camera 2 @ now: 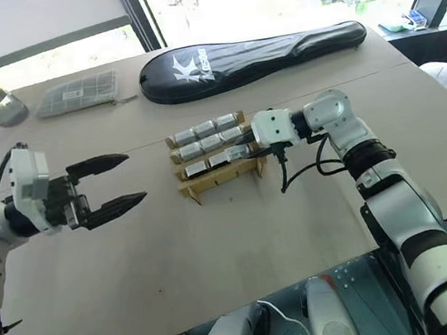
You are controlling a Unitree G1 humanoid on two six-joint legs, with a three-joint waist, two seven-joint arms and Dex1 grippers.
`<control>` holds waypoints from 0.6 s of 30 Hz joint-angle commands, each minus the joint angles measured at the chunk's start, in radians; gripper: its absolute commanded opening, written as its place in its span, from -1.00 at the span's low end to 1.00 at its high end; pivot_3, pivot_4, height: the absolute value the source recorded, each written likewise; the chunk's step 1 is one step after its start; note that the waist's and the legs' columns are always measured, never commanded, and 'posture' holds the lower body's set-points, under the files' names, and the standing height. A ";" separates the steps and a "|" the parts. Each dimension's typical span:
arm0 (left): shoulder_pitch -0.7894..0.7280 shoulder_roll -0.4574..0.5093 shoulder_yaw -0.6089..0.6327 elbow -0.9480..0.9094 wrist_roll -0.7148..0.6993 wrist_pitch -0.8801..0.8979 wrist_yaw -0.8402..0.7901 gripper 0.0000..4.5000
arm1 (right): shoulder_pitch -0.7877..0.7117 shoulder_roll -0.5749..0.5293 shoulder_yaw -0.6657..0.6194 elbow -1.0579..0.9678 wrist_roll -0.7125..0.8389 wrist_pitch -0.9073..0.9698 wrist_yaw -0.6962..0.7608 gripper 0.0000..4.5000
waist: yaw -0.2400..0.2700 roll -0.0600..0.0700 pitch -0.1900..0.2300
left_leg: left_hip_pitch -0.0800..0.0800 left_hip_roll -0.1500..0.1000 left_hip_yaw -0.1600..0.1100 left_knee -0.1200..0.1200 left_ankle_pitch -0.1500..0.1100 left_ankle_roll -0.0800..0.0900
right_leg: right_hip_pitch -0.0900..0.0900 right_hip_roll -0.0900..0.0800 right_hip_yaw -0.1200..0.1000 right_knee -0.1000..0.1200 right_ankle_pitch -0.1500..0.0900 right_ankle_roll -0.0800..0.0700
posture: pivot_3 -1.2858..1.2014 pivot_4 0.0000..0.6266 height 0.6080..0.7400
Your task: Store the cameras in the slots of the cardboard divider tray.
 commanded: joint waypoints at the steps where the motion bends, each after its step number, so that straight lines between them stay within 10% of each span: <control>1: -0.001 0.019 0.029 -0.031 -0.018 -0.001 0.011 1.00 | -0.041 -0.004 -0.037 0.022 0.019 -0.011 0.044 -0.70 | -0.002 0.000 0.000 | 0.000 0.000 0.000 0.000 0.000 0.000 | 0.000 0.000 0.000 0.000 0.000 0.000 | 0.03 -0.52 1.00; 18: 0.033 0.027 0.050 -0.062 -0.041 0.016 0.023 1.00 | -0.133 0.045 -0.045 0.265 -0.094 -0.197 -0.057 -0.70 | -0.004 0.000 0.000 | 0.000 0.000 0.000 -0.001 0.000 0.000 | 0.000 0.000 0.000 0.000 0.000 0.000 | 0.03 -0.52 1.00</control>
